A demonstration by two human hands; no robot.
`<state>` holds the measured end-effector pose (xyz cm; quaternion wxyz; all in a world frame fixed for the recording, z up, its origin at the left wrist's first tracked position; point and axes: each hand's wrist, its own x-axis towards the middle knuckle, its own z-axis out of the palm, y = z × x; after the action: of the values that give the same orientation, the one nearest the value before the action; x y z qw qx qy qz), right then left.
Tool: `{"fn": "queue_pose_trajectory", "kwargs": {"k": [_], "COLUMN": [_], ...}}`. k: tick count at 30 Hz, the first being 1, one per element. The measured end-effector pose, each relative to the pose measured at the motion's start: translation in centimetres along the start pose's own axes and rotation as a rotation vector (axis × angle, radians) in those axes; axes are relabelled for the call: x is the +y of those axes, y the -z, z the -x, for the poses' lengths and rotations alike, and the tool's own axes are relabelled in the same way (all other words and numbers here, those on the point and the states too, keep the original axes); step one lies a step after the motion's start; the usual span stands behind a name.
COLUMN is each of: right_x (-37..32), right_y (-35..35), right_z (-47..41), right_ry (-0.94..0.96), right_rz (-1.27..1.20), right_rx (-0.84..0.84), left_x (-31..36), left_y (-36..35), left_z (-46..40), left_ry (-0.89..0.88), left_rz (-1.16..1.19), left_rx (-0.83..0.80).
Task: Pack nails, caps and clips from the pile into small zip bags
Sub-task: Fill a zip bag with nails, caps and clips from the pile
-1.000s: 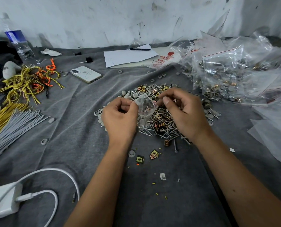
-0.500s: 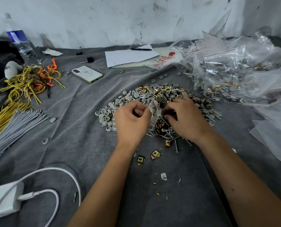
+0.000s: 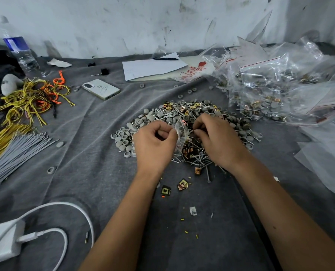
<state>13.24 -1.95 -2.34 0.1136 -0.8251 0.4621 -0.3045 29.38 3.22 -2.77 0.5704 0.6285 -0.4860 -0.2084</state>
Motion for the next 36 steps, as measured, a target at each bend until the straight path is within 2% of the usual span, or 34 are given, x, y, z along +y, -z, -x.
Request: {"fn": "queue_pose_trajectory", "kwargs": {"k": [5,13,17,20,24,27,31,36], "right_x": [-0.1,-0.3,-0.6,-1.1,-1.3,-1.4,-1.5,-1.1], "right_y": [0.7,0.7,1.2,1.3,1.0,0.9,0.8,0.9], "right_z": [0.0,0.2,0.0,0.0,0.2,0.4,0.4,0.3], "right_ry": [-0.008,-0.095,0.017,0.167,0.150,0.197,0.224,0.286], "right_rz": [-0.139,-0.362,-0.406,-0.377,-0.399,-0.286,-0.254,-0.183], "right_rx": [0.097,0.124,0.168,0.162,0.121,0.109,0.068,-0.039], "left_x": [0.0,-0.2,-0.1,0.0,0.0,0.1,0.0,-0.3], "left_y": [0.0,0.1,0.0,0.0,0.0,-0.1,-0.2,-0.1], "left_z": [-0.1,-0.2,-0.1,-0.1,-0.1,0.0,0.1,-0.3], "left_ry": [0.005,-0.012,-0.020,-0.025,-0.028,-0.050,-0.070,-0.038], "left_rz": [0.000,-0.018,-0.020,-0.006,-0.004,0.002,0.023,0.088], "left_rx": [-0.002,-0.007,-0.017,-0.025,-0.022,-0.025,-0.024,0.058]}}
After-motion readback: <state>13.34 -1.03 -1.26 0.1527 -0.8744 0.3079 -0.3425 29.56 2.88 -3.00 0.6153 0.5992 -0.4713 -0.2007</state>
